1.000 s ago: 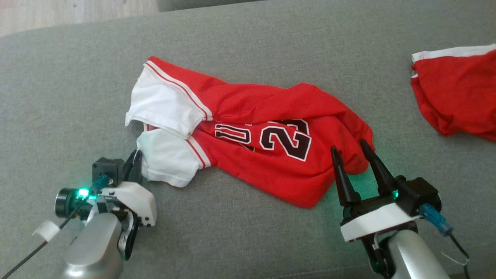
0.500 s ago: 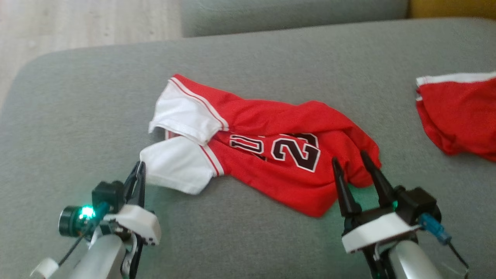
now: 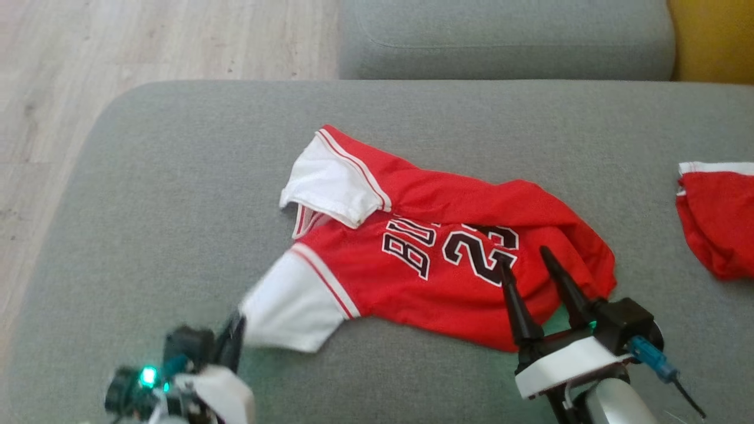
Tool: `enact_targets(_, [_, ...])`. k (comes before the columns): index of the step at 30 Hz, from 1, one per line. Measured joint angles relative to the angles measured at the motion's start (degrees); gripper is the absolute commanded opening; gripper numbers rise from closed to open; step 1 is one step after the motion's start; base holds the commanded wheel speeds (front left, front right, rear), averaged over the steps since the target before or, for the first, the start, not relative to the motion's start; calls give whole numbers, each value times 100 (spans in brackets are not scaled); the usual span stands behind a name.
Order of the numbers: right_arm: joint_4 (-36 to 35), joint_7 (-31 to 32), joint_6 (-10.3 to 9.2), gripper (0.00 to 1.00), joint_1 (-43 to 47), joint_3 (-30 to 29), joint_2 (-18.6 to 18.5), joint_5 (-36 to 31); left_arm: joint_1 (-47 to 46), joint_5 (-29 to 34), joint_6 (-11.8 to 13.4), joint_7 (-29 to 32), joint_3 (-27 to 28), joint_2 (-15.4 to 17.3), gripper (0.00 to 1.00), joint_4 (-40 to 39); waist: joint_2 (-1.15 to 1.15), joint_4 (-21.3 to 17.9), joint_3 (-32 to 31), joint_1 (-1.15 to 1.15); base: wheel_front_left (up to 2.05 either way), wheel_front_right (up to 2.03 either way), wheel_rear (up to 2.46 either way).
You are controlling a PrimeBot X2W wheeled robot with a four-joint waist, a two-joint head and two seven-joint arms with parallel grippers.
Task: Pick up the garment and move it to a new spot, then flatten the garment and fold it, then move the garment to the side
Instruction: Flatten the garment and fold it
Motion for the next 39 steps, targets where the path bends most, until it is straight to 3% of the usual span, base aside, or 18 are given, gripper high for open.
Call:
enact_targets(3, [10, 0, 0, 100, 0, 53, 0, 18, 298, -54, 7, 363, -59, 105, 0, -211, 0, 41, -46, 0, 0, 0, 0])
enact_targets(5, [16, 0, 0, 100, 1, 59, 0, 33, 362, -48, 138, 454, -49, 203, 0, -357, 0, 38, -65, 0, 0, 0, 0])
enact_targets(6, [22, 0, 0, 100, 1, 60, 0, 34, 360, -45, 237, 412, -8, 218, 54, -439, 0, 26, -70, 0, 0, 0, 0])
enact_targets(7, [24, 0, 0, 100, 1, 66, 0, 44, 346, -29, 315, 352, 19, 222, 100, -532, 0, 9, -71, 0, 0, 0, 0])
enact_targets(12, [23, 0, 0, 100, -1, 92, 0, 58, 168, 175, 512, -319, 159, 183, 100, -890, 0, -140, -43, 0, 0, 0, 0])
enact_targets(19, [-118, 0, 0, 100, -11, 64, 0, 56, -384, 421, 343, -1378, 203, -5, 100, -1111, 0, -460, 78, 1, 0, 0, 0])
enact_targets(28, [-310, 0, 0, 100, -29, -70, 0, 5, -544, 646, 126, -1550, 199, -231, 100, -1014, 0, -891, 303, 1, 0, 0, 0])
enact_targets(39, [-415, 0, 0, 100, -154, -94, 0, -30, -1142, 1181, -277, -1417, -172, -187, 100, -223, 0, -1306, 737, 1, 0, 0, 0])
